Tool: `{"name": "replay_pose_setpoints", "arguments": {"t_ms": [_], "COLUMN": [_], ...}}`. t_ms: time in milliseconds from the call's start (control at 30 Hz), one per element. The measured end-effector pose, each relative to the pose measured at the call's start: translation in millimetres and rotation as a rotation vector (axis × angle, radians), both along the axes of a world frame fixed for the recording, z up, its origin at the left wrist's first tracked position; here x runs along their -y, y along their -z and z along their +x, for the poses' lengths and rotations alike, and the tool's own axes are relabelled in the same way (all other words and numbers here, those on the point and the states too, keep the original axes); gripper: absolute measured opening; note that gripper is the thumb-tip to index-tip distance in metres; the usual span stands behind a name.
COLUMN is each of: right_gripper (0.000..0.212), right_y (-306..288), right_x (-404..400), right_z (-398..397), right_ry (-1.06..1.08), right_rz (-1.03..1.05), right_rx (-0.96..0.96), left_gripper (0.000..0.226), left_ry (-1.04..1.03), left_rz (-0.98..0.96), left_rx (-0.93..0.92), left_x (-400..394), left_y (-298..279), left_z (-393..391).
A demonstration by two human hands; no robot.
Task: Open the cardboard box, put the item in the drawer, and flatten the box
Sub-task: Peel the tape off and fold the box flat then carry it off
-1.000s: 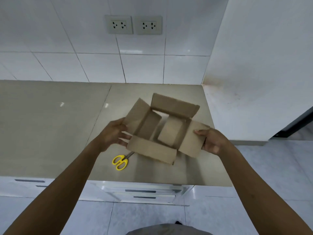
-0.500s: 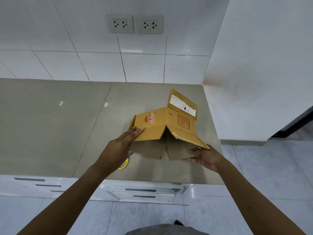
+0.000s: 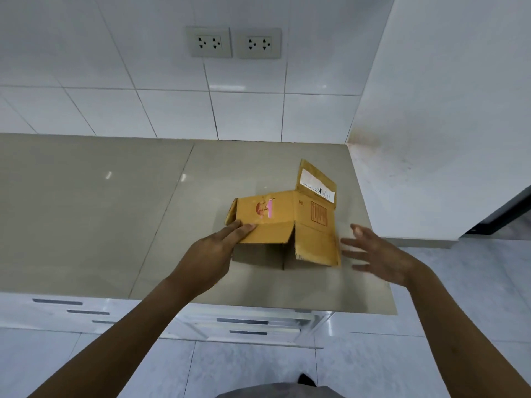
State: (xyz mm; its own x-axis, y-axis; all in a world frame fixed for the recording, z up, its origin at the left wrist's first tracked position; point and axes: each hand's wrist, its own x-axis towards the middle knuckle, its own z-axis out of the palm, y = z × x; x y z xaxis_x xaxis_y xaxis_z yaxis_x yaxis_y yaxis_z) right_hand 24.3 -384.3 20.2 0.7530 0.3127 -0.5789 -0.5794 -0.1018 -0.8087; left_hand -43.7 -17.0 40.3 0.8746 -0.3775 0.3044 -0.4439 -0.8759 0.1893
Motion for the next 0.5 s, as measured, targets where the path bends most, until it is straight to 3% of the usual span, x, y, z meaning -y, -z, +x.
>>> {"name": "replay_pose_setpoints", "arguments": {"t_ms": [133, 200, 267, 333, 400, 500], "right_gripper": [0.082, 0.082, 0.089, 0.09, 0.088, 0.086], "right_y": [-6.9, -7.7, -6.7, -4.3, -3.6, -6.7], "right_x": [-29.8, -47.6, -58.8, -65.7, -68.7, -72.5], "right_z": [14.7, 14.5, 11.8, 10.1, 9.4, 9.8], "right_ry": [0.133, 0.13, 0.159, 0.214, 0.226, 0.217], "right_rz": [-0.093, -0.199, -0.229, -0.195, -0.164, -0.148], "right_rx": [0.084, 0.151, 0.17, 0.156, 0.163, 0.18], "left_gripper": [0.054, 0.051, 0.05, 0.048, 0.062, 0.084], "left_ry": [0.017, -0.006, -0.041, -0.197, -0.494, -0.736], "left_rz": [-0.05, -0.219, -0.513, -0.885, -1.215, -1.288], "left_rx": [-0.035, -0.207, -0.41, -0.503, -0.611, -0.913], "left_x": [7.1, 9.2, 14.2, 21.5, 25.2, 22.6], "left_y": [0.3, -3.5, -11.9, -20.1, -24.1, -31.5], "left_z": [-0.3, -1.1, -3.0, 2.3, 21.1, 48.9]}}
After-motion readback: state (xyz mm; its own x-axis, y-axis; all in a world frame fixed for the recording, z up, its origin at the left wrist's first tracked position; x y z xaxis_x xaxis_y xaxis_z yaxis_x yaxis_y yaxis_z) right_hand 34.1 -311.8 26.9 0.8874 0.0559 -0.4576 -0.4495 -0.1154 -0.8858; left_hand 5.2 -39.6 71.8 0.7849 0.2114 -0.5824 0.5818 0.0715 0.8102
